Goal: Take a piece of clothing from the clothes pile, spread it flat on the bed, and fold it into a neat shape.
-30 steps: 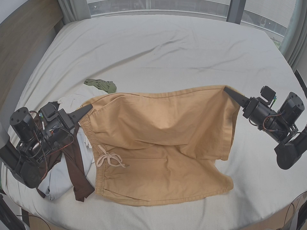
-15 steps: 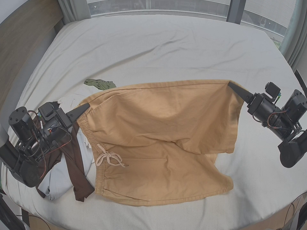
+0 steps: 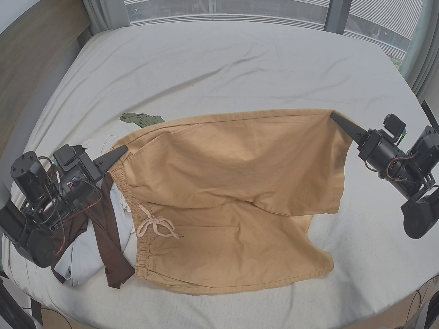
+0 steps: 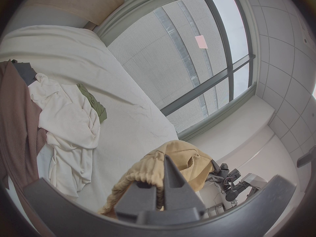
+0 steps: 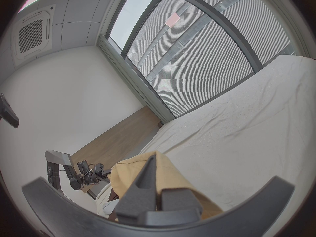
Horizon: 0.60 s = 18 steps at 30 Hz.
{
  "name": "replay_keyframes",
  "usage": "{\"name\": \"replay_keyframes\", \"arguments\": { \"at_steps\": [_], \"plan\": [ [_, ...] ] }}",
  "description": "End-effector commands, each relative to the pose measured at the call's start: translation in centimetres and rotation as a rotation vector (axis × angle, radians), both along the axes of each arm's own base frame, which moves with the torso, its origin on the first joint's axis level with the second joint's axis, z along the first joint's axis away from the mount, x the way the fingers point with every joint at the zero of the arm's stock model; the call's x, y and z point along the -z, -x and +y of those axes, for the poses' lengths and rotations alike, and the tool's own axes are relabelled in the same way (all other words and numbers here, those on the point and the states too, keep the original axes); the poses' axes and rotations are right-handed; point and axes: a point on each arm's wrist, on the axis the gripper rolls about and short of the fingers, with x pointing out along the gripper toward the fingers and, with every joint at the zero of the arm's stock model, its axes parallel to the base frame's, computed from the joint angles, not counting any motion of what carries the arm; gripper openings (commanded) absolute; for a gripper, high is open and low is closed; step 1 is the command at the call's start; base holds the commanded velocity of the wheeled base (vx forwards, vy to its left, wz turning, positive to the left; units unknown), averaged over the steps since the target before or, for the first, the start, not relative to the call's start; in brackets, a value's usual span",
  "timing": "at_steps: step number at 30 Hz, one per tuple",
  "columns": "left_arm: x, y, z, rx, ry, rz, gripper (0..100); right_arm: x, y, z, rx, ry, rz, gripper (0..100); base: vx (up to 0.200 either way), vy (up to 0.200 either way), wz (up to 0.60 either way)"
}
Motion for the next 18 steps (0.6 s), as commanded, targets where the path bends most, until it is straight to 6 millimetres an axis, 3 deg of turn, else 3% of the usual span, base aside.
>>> {"name": "replay_keyframes", "arguments": {
  "at_steps": [1, 18],
  "plan": [
    [-0.3, 0.1, 0.0, 0.001, 0.001, -0.012, 0, -0.4, 0.2, -0.1, -0.001, -0.002, -0.013, 0, 0.000, 0.000, 0.00],
    [-0.6, 0.3, 0.0, 0.000, 0.002, -0.021, 0, -1.5, 1.2, -0.2, -0.026, -0.001, -0.054, 0, 0.000, 0.000, 0.00]
  ]
}}
